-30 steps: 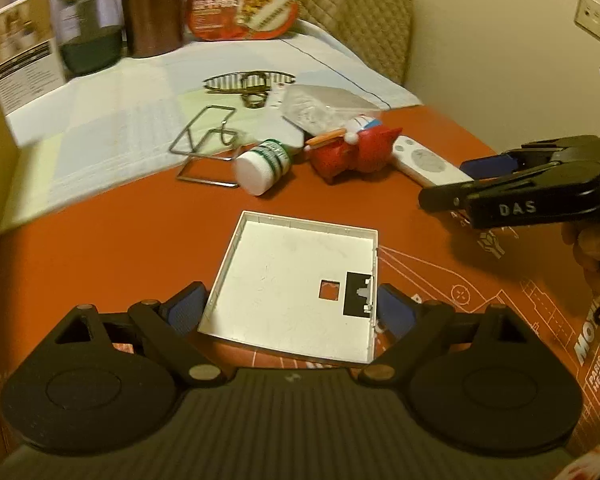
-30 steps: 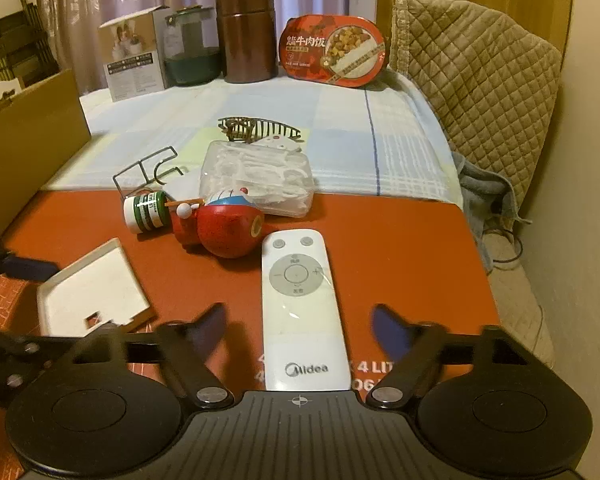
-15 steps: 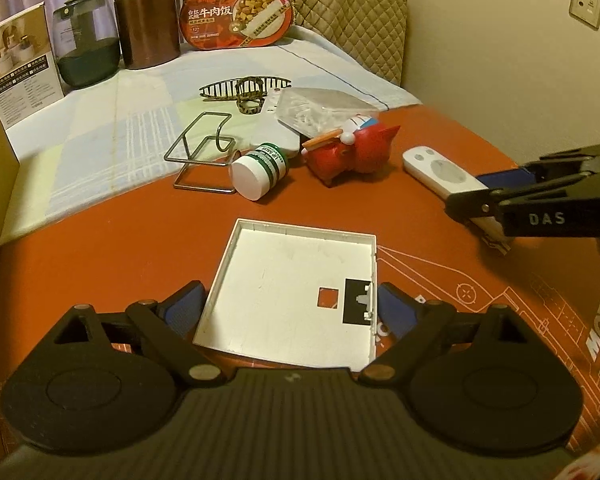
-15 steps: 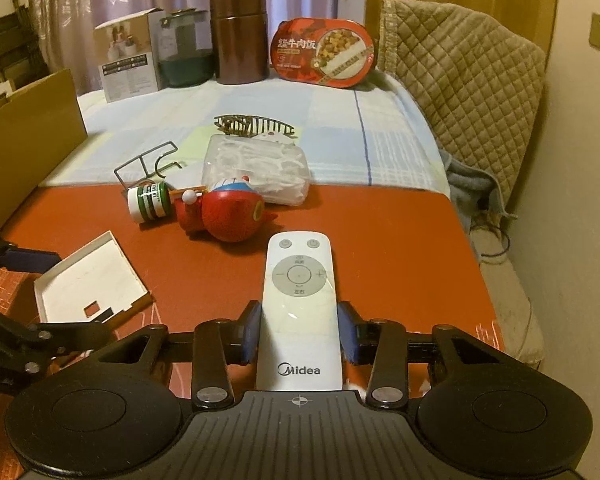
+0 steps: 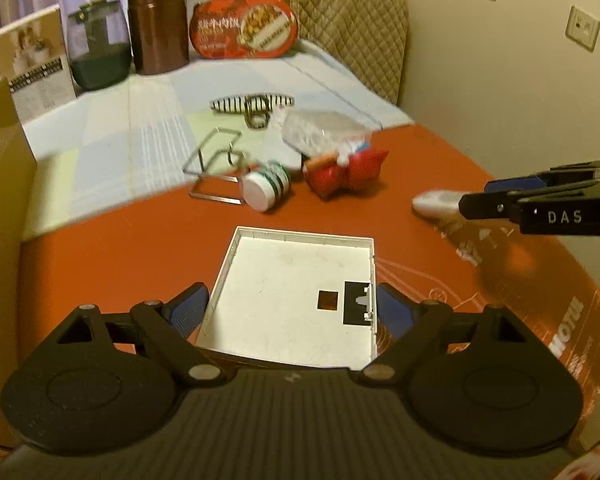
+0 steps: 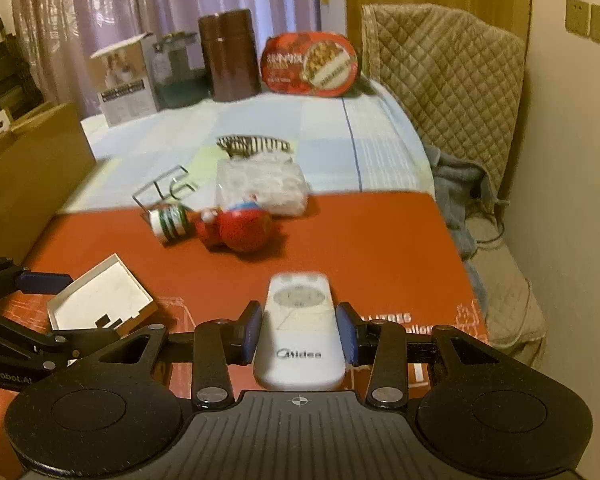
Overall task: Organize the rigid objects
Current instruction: 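Lift the tray and the remote and carry them toward the cardboard box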
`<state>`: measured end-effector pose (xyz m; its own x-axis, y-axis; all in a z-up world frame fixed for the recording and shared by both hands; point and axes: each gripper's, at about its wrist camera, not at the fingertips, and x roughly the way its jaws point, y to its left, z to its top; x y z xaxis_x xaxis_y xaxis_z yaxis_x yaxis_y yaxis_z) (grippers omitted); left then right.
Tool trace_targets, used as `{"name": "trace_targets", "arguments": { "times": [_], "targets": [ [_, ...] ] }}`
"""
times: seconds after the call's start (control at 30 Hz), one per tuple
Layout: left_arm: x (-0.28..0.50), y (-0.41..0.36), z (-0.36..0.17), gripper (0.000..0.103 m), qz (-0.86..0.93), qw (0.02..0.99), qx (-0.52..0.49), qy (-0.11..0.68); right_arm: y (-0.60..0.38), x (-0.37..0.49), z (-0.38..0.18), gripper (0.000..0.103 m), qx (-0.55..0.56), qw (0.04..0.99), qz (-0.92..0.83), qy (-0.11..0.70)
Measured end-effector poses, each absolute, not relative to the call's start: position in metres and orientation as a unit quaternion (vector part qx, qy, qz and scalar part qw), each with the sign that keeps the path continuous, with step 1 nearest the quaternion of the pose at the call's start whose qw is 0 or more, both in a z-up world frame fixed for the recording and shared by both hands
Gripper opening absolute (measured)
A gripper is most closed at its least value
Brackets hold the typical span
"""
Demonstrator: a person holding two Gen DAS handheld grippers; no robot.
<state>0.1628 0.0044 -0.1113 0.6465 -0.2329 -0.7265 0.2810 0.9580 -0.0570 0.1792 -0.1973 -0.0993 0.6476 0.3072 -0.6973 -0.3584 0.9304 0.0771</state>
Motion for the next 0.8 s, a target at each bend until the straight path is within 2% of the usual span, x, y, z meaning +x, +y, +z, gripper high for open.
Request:
{"name": "trace_targets", "arguments": {
  "times": [0.27,0.5,0.8],
  "targets": [
    [0.147,0.021,-0.087,0.087,-0.130,0.915,0.015,0.383,-0.187,0.158,-0.108,0.037,-0.066,0.900,0.184,0.389],
    [0.140,0.036,-0.087,0.087,-0.118,0.915,0.009,0.386,-0.189,0.151,-0.138,0.038,-0.078,0.893,0.180,0.404],
    [0.143,0.037,-0.086,0.087,-0.118,0.915,0.000,0.386,-0.183,0.157,-0.139,0.037,-0.087,0.894,0.179,0.402]
  ]
}}
